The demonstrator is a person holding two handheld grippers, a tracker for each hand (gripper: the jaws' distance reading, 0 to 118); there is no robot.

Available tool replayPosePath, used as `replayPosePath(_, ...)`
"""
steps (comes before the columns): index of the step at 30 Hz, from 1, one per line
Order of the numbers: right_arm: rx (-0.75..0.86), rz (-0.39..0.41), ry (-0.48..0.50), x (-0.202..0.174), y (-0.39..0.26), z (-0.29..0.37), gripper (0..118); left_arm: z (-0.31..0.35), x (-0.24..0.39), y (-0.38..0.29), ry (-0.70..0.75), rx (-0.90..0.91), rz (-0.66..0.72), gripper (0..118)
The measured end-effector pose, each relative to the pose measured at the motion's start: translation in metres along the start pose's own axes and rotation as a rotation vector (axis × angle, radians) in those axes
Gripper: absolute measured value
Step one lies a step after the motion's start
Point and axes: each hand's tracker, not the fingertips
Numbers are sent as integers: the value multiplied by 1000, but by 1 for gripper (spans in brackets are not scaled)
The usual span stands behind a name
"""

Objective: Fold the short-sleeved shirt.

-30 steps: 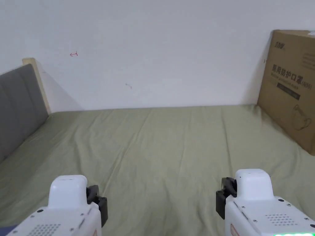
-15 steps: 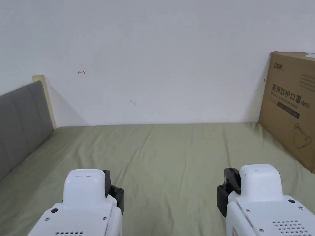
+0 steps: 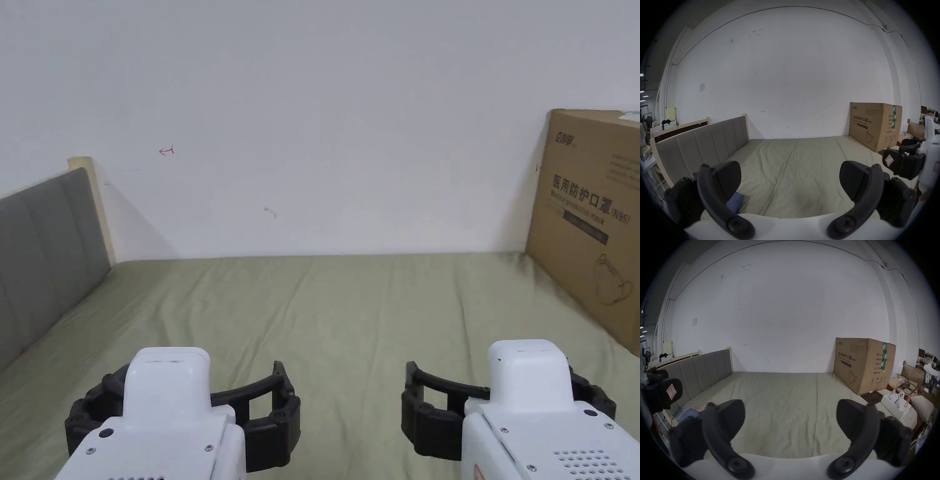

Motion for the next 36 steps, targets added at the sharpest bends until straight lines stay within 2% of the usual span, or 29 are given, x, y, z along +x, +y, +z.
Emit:
replayPosePath(3, 27, 35, -35, -2, 0, 2, 115, 2, -3, 2, -42, -20, 44, 118)
replayPosePath(6, 28, 23, -14, 1, 0, 3, 115, 1, -4, 5, -98, -37, 57, 118)
replayPosePath(9, 36, 15, -14, 2, -1, 2, 115, 0, -2, 4, -84, -42, 38, 118)
replayPosePath(14, 28, 16, -13, 5, -1, 0, 115, 7, 3, 0, 40, 4, 18, 118)
replayPosePath(18, 20, 20, -27, 5, -3, -1, 115, 4, 0, 1, -66, -46, 15, 118)
replayPosePath(22, 29, 47, -52, 4, -8, -3, 115, 1, 1, 2, -64, -53, 30, 118)
replayPosePath(27, 23, 37, -49, 9, -9, -6, 115, 2, 5, 3, -90, -43, 35, 118)
replayPosePath(36, 16, 34, -59, 14, -13, -9, 115, -8, 8, 3, -42, -103, 40, 118)
